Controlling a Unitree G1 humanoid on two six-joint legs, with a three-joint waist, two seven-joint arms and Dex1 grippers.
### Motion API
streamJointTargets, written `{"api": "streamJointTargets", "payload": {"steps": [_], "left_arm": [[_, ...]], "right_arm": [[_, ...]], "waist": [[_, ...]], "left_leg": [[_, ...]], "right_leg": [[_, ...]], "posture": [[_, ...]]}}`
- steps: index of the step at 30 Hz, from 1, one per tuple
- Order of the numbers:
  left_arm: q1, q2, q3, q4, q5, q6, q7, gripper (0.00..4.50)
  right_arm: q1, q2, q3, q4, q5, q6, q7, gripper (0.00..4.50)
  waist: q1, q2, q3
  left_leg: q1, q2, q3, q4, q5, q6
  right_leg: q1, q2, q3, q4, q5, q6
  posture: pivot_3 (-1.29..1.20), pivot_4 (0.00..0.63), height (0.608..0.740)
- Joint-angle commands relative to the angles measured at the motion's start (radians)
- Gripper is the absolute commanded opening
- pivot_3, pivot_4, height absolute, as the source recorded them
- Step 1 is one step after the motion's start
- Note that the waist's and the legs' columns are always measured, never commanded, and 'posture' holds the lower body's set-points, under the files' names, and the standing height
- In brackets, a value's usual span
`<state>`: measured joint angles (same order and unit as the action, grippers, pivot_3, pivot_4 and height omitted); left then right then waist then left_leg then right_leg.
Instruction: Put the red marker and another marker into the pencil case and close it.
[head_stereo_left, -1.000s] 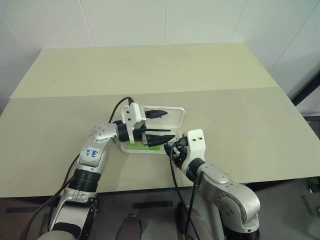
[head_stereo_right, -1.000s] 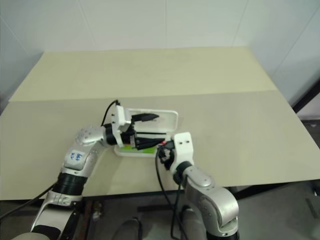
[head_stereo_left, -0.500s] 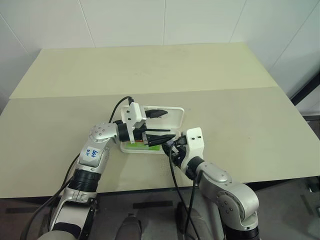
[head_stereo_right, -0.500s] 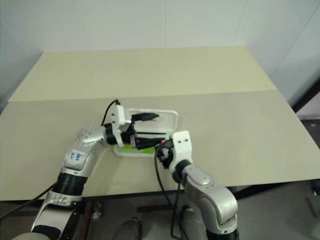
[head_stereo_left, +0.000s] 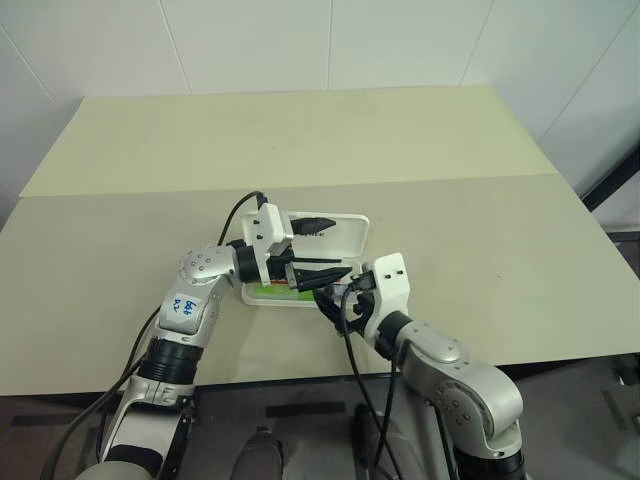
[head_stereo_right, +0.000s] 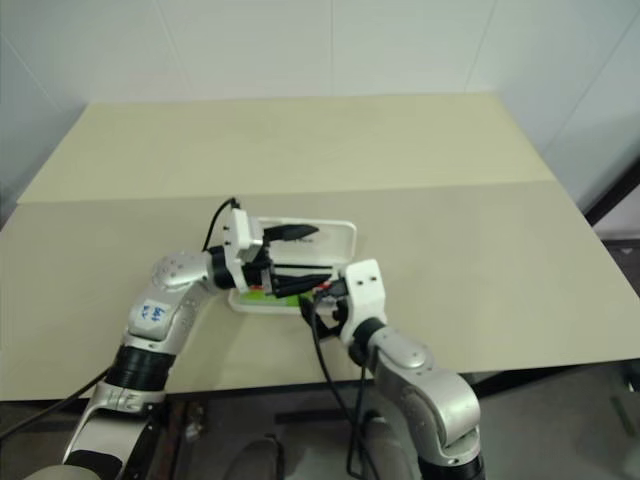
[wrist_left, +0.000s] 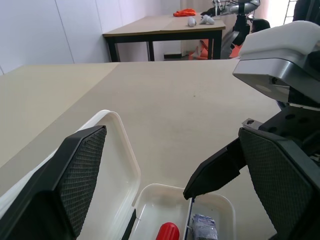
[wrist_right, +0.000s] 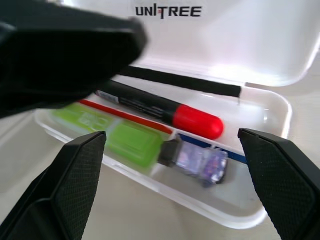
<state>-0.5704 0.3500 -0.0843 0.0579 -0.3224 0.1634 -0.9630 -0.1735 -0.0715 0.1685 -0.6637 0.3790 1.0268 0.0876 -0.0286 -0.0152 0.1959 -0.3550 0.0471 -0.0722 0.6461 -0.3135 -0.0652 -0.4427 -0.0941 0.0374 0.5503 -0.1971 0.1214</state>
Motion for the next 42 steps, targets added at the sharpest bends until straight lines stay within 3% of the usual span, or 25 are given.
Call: {"api": "streamJointTargets", "payload": {"steps": [1, 12, 27, 35, 41, 42], "left_arm": [[-0.016, -0.009, 0.008, 0.000, -0.019, -0.015, -0.005, 4.50], [-0.025, -0.026, 0.007, 0.022, -0.015, -0.032, -0.009, 4.50], [-0.025, -0.021, 0.019, -0.004, -0.032, -0.013, -0.010, 4.50], [-0.027, 0.035, 0.099, -0.162, -0.224, 0.147, -0.054, 4.50], [-0.032, 0.070, 0.161, -0.186, -0.245, 0.184, 0.006, 4.50], [-0.031, 0.072, 0.176, -0.193, -0.263, 0.198, 0.014, 4.11]], "right_arm": [[0.000, -0.017, -0.026, -0.058, 0.024, -0.009, 0.025, 4.47], [-0.005, -0.113, -0.097, -0.067, 0.052, -0.014, 0.076, 4.47], [-0.081, -0.102, -0.092, -0.004, 0.049, -0.055, 0.095, 4.47], [-0.056, -0.225, -0.161, -0.056, 0.142, -0.044, 0.216, 4.47], [-0.074, -0.270, -0.174, -0.018, 0.148, -0.074, 0.244, 4.47], [-0.078, -0.271, -0.172, -0.009, 0.146, -0.080, 0.245, 4.50]], "waist": [[0.000, 0.000, 0.000], [0.000, 0.000, 0.000], [0.001, 0.000, 0.000], [0.001, 0.000, 0.000], [0.000, -0.001, 0.000], [0.000, -0.001, 0.000]], "left_leg": [[0.000, 0.000, 0.000, 0.000, 0.000, 0.000], [0.000, 0.000, 0.000, 0.000, 0.000, 0.000], [0.000, 0.000, 0.000, 0.000, 0.000, 0.000], [-0.001, 0.000, 0.000, 0.000, -0.001, 0.001], [0.000, 0.000, 0.000, 0.001, -0.001, 0.001], [0.000, 0.000, 0.000, 0.001, -0.001, 0.001]], "right_leg": [[0.000, 0.000, 0.000, 0.000, 0.000, 0.000], [0.000, 0.000, 0.000, 0.000, 0.000, 0.000], [0.000, 0.000, 0.000, 0.000, 0.000, 0.000], [0.000, 0.000, 0.000, 0.000, 0.000, 0.000], [0.000, 0.000, 0.000, 0.000, 0.000, 0.000], [0.000, 0.000, 0.000, 0.000, 0.000, 0.000]], "posture": [[0.00, 0.150, 0.740], [0.00, 0.150, 0.740], [0.00, 0.150, 0.740], [0.00, 0.150, 0.740], [0.00, 0.150, 0.740], [0.00, 0.150, 0.740]]}}
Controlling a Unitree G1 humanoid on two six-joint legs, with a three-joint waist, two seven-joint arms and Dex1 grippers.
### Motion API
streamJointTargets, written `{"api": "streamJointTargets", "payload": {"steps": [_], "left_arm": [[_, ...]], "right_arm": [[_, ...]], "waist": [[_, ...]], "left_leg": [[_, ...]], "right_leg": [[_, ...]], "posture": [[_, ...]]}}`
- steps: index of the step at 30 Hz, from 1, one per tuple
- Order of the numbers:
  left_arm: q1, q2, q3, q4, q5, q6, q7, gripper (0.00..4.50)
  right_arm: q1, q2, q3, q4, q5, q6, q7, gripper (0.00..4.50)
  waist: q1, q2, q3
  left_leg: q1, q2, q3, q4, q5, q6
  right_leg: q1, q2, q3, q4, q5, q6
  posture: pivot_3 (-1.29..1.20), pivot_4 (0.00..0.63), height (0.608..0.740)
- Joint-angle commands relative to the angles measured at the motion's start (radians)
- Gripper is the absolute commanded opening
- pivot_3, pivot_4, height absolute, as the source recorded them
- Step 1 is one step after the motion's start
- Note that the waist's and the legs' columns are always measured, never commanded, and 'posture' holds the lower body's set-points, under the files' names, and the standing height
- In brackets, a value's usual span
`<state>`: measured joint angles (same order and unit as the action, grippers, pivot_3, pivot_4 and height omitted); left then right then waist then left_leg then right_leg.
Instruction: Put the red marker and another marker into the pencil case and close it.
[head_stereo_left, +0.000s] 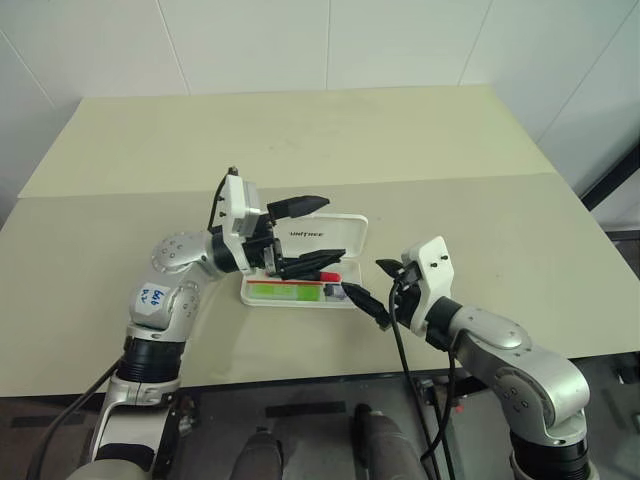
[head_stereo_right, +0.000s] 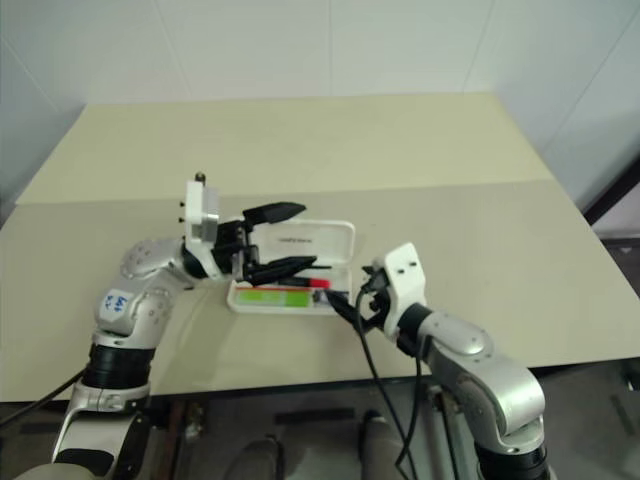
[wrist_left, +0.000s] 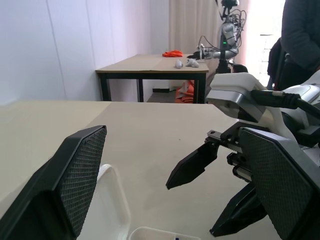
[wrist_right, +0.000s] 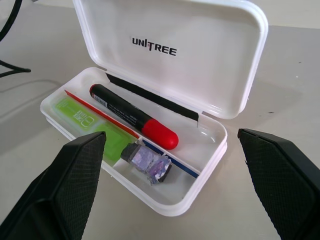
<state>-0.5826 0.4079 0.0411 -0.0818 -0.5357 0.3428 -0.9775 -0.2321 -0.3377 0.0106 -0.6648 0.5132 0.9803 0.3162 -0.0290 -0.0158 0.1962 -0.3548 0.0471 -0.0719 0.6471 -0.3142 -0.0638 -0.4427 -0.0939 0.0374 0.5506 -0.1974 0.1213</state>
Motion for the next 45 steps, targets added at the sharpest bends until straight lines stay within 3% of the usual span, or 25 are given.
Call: {"api": "streamJointTargets", "payload": {"steps": [1, 12, 13, 25, 30, 39, 45], "left_arm": [[-0.017, 0.018, 0.060, -0.064, -0.066, 0.032, 0.030, 3.90], [-0.039, 0.058, 0.172, -0.072, -0.128, 0.057, 0.109, 0.13], [-0.040, 0.067, 0.179, -0.062, -0.121, 0.051, 0.112, 0.02], [-0.059, 0.175, 0.258, 0.139, -0.060, 0.041, 0.178, 0.02], [-0.108, 0.222, 0.213, 0.314, 0.000, 0.115, 0.206, 0.02], [-0.261, 0.190, 0.268, 0.655, 0.047, 0.088, 0.335, 0.02], [-0.277, 0.171, 0.220, 0.721, 0.039, 0.176, 0.223, 0.02]], "right_arm": [[-0.022, -0.006, -0.009, 0.000, 0.009, -0.040, 0.018, 4.50], [-0.040, -0.057, -0.020, 0.020, 0.044, -0.103, 0.114, 4.50], [-0.039, -0.066, -0.025, 0.019, 0.051, -0.107, 0.126, 4.50], [-0.050, -0.120, -0.040, 0.035, 0.090, -0.139, 0.184, 4.50], [-0.047, -0.148, -0.044, 0.032, 0.145, -0.139, 0.254, 4.50], [-0.030, -0.217, -0.054, 0.058, 0.148, -0.163, 0.299, 4.50], [-0.017, -0.218, -0.057, 0.047, 0.152, -0.161, 0.283, 4.50]], "waist": [[0.000, 0.000, 0.000], [0.001, -0.001, 0.000], [0.001, -0.001, 0.001], [0.001, -0.003, 0.002], [0.001, -0.003, 0.002], [0.001, -0.006, 0.004], [0.002, -0.006, 0.004]], "left_leg": [[0.000, 0.000, 0.000, 0.000, 0.000, 0.000], [0.000, 0.000, 0.000, 0.000, 0.000, 0.000], [0.000, 0.000, 0.000, 0.000, 0.000, 0.000], [0.000, 0.000, 0.000, 0.000, 0.000, 0.000], [0.000, 0.000, 0.000, 0.000, 0.000, 0.000], [0.000, 0.000, 0.001, -0.001, 0.000, 0.000], [0.000, 0.000, 0.001, -0.002, 0.000, -0.001]], "right_leg": [[0.000, 0.000, 0.000, 0.000, 0.000, 0.000], [0.000, 0.000, 0.000, 0.000, 0.000, 0.000], [0.000, 0.000, 0.000, 0.000, 0.000, 0.000], [0.000, 0.000, 0.000, 0.000, 0.000, 0.000], [0.000, 0.000, 0.000, 0.000, 0.000, 0.000], [0.000, 0.000, 0.000, 0.001, 0.003, 0.006], [0.000, 0.000, -0.001, 0.003, 0.005, 0.010]], "posture": [[0.00, 0.150, 0.740], [0.00, 0.150, 0.740], [0.00, 0.150, 0.740], [0.00, 0.150, 0.740], [0.00, 0.150, 0.740], [0.00, 0.150, 0.740], [0.00, 0.150, 0.740]]}}
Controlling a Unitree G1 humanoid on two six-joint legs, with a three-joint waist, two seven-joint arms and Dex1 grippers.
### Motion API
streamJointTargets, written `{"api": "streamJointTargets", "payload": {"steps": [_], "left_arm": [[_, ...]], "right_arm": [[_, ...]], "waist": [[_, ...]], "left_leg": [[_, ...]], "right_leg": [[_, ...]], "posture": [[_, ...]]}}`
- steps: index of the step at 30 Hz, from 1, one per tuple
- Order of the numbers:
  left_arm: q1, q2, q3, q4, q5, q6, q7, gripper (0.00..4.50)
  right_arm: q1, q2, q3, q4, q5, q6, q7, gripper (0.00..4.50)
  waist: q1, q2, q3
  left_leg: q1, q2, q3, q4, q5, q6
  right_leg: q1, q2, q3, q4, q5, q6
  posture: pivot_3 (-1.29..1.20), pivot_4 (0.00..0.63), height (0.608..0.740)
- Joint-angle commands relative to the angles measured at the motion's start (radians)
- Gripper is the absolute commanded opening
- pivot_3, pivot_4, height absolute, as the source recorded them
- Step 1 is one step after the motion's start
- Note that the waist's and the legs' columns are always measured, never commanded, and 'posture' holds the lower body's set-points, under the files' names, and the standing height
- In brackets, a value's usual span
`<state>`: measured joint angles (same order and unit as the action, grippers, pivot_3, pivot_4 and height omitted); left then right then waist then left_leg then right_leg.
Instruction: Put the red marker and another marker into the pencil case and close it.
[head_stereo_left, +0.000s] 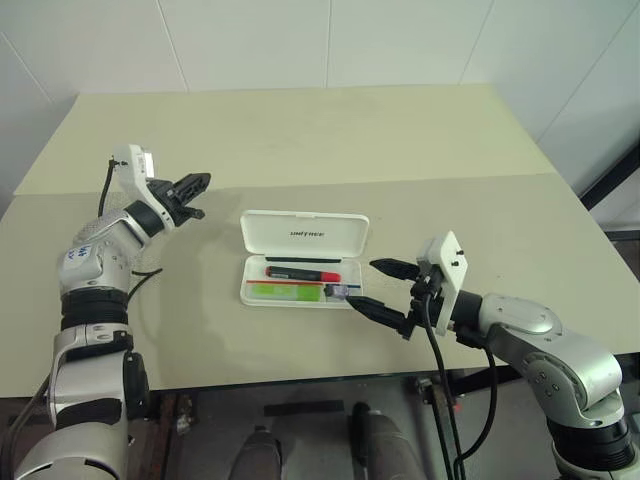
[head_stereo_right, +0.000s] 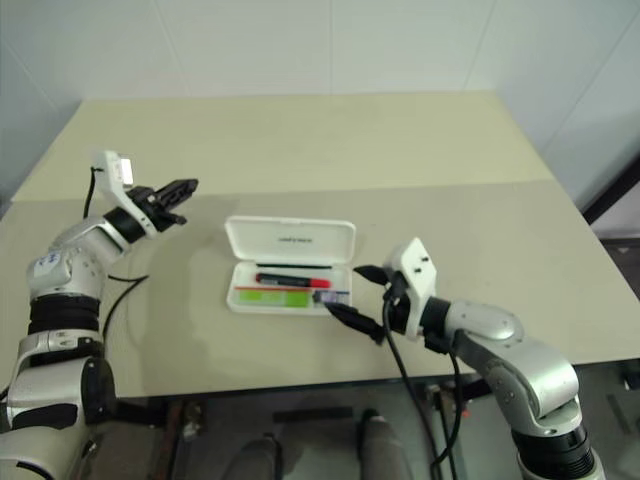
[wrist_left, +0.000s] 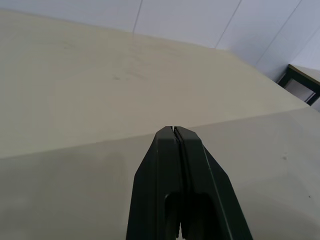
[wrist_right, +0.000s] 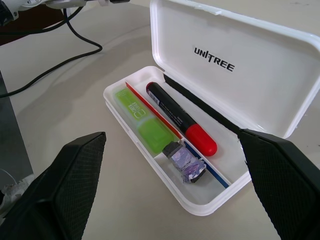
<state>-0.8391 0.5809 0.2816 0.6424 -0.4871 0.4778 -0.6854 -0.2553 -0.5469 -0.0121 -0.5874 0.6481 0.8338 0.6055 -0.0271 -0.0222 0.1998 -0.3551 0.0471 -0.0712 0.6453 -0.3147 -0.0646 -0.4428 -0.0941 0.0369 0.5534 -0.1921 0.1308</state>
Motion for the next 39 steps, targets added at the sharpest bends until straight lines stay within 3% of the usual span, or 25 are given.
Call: {"api": "streamJointTargets", "payload": {"steps": [1, 9, 19, 39], "left_arm": [[-0.028, 0.002, -0.042, 0.003, -0.013, 0.097, -0.104, 0.02], [-0.075, 0.004, -0.153, 0.062, 0.020, 0.278, -0.282, 0.02], [-0.035, 0.056, -0.292, -0.077, 0.054, 0.349, -0.465, 0.02], [0.074, 0.126, -0.461, -0.314, 0.099, 0.410, -0.553, 0.02]], "right_arm": [[0.006, -0.009, -0.035, -0.030, 0.015, -0.015, -0.009, 4.50], [0.006, -0.015, -0.041, -0.031, 0.012, -0.016, -0.018, 4.50], [0.025, -0.030, -0.063, -0.049, 0.024, -0.004, -0.026, 4.50], [0.039, -0.034, -0.060, -0.062, 0.025, -0.012, -0.032, 4.50]], "waist": [[0.000, 0.000, 0.000], [0.000, 0.000, 0.000], [0.000, 0.000, 0.000], [0.000, 0.000, 0.000]], "left_leg": [[0.000, 0.000, 0.000, 0.000, 0.000, 0.000], [0.000, 0.000, 0.000, 0.000, 0.000, 0.000], [0.000, 0.000, 0.000, 0.000, 0.000, 0.000], [0.000, 0.000, 0.000, 0.002, 0.000, 0.000]], "right_leg": [[0.000, 0.000, 0.000, 0.000, 0.000, 0.000], [0.000, 0.000, 0.000, 0.000, -0.001, -0.002], [0.000, 0.000, 0.000, 0.000, -0.001, -0.003], [0.000, 0.000, 0.000, 0.000, -0.004, -0.007]], "posture": [[0.00, 0.150, 0.740], [0.00, 0.150, 0.740], [0.00, 0.150, 0.740], [0.00, 0.150, 0.740]]}}
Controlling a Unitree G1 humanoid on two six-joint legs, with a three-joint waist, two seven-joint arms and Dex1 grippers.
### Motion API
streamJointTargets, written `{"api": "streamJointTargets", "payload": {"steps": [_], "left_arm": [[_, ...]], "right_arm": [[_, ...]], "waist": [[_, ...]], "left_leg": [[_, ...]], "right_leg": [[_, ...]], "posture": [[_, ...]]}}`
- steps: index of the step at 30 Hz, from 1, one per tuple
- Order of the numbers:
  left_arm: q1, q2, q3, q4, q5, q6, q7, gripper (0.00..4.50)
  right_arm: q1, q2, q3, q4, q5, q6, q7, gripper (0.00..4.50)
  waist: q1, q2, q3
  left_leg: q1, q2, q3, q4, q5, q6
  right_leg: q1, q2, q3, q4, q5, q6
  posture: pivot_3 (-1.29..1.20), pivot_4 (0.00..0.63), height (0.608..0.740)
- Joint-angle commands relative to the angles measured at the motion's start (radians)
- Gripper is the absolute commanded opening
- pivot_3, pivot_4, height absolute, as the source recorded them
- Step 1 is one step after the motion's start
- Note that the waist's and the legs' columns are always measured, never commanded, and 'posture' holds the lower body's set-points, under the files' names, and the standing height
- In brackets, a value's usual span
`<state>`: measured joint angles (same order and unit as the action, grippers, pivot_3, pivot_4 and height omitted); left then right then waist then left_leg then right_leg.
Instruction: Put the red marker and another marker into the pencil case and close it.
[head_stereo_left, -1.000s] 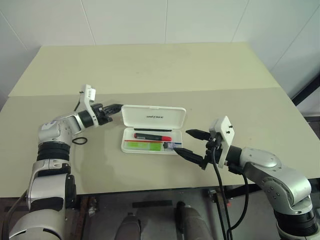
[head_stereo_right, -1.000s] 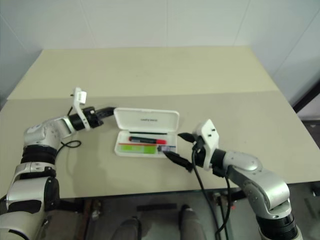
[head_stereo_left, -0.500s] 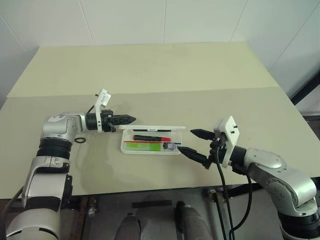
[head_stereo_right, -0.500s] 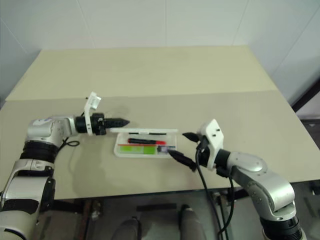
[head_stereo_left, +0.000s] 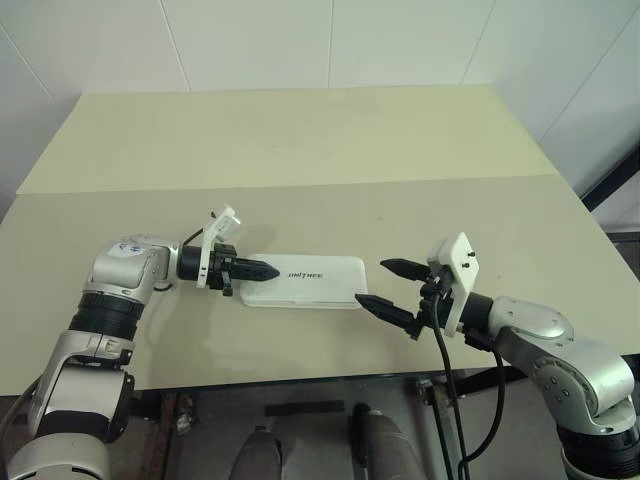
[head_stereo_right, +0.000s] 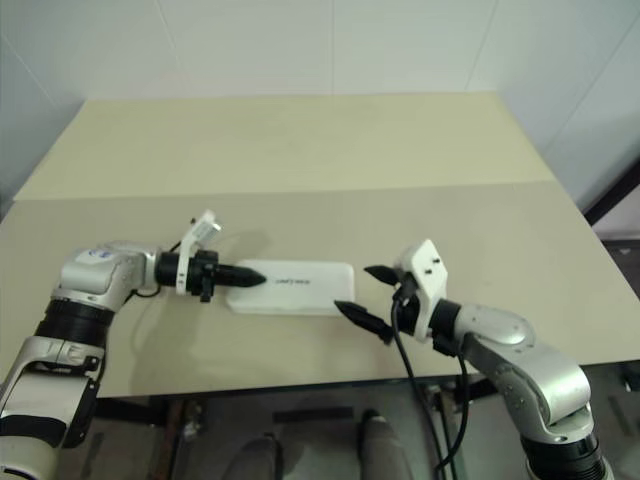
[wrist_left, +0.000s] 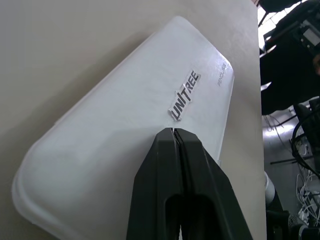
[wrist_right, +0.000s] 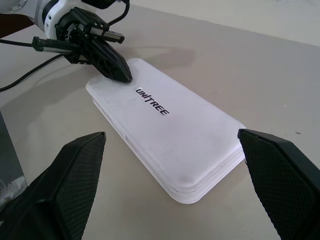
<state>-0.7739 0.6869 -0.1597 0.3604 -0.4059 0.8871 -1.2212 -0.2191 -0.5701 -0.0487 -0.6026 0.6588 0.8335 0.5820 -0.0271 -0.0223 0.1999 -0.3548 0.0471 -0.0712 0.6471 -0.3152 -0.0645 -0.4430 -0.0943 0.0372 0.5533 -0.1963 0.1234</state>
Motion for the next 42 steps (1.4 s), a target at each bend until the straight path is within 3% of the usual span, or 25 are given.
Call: {"api": "streamJointTargets", "payload": {"steps": [1, 33, 42], "left_arm": [[0.009, 0.019, -0.024, -0.031, 0.022, -0.002, -0.017, 0.02], [-0.144, -0.063, -0.351, 0.120, 0.313, -0.227, -0.206, 0.02], [-0.214, -0.132, -0.382, 0.344, 0.434, -0.353, -0.157, 0.02]], "right_arm": [[0.004, -0.011, -0.023, -0.048, 0.014, -0.012, -0.009, 4.50], [0.005, 0.008, -0.004, -0.034, -0.011, -0.049, -0.027, 4.50], [0.008, 0.024, 0.000, -0.033, -0.021, -0.055, -0.036, 4.50]], "waist": [[0.000, 0.000, 0.000], [0.003, 0.000, -0.001], [0.001, -0.002, -0.004]], "left_leg": [[0.000, 0.000, 0.000, 0.000, 0.000, 0.000], [0.002, 0.000, 0.000, 0.001, 0.000, 0.000], [0.017, 0.000, 0.000, 0.001, 0.000, 0.001]], "right_leg": [[0.000, 0.000, 0.000, 0.000, 0.000, 0.000], [0.001, 0.000, 0.000, 0.003, -0.002, -0.003], [0.022, 0.000, 0.000, -0.005, -0.003, 0.000]], "posture": [[0.00, 0.150, 0.740], [0.00, 0.150, 0.740], [0.00, 0.150, 0.740]]}}
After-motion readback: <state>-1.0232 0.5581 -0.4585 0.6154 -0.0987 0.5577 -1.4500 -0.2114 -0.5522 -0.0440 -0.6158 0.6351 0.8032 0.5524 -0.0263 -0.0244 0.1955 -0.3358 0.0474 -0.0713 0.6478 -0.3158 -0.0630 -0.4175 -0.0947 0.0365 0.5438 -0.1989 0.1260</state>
